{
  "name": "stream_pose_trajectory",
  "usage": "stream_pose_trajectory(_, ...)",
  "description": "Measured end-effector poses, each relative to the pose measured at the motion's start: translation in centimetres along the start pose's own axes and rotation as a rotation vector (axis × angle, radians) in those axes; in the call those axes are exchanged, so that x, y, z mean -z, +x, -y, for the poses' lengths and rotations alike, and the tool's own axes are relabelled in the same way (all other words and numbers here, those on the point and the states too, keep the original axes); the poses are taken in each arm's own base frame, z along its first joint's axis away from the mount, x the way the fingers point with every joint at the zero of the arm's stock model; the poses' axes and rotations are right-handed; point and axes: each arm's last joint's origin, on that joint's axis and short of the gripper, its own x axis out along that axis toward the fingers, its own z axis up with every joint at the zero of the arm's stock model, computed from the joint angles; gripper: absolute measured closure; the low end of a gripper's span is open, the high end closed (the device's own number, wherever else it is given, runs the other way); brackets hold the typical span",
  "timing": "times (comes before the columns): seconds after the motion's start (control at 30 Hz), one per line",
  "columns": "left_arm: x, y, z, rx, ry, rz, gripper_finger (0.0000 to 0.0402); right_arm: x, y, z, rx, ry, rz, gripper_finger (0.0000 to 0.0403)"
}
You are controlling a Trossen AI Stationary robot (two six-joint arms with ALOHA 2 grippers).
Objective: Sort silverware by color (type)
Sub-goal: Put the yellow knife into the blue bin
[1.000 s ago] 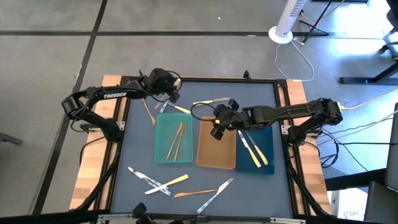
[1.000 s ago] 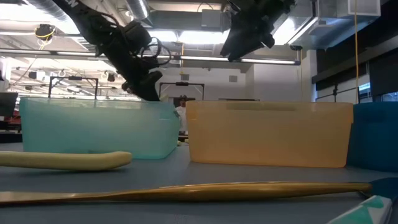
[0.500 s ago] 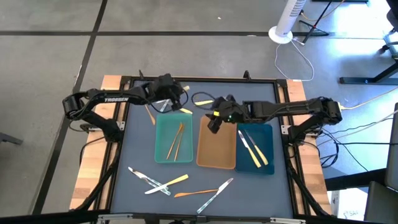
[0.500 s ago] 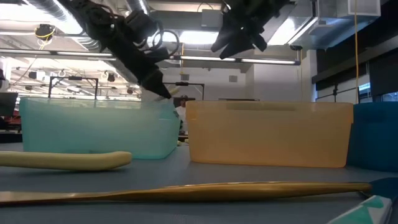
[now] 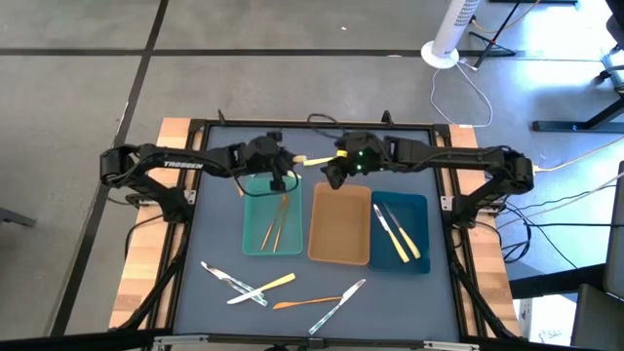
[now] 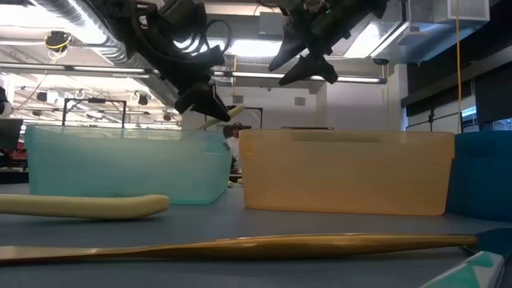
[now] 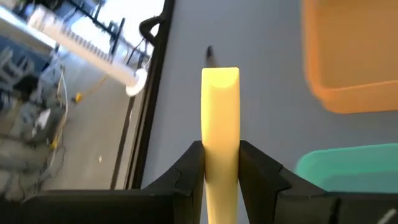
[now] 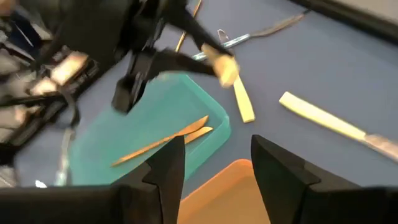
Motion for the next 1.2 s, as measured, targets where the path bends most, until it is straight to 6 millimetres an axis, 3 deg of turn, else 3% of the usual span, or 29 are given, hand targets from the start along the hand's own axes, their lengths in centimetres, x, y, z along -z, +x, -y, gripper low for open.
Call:
stream_pose_trajectory(0.37,-3.0,-1.1,2.7,0.054,0.162,0.202,0.0329,-0.9,-0.1,1.4,-0.106,0.197,-0.077,0.023)
stream_pose_trajectory(0.83,-4.4,-1.9,4.3,0.105,0.275,0.332,0.0327,-0.5,-0.2,0.7,-0.258,0.395,-0.236,0.023)
stream_pose_trajectory(1.2,-4.7,-2.2,5.0,0.118,0.32,0.35,0.0325,0.4,-0.2,-1.4,-0.309,0.459,-0.272,0.023)
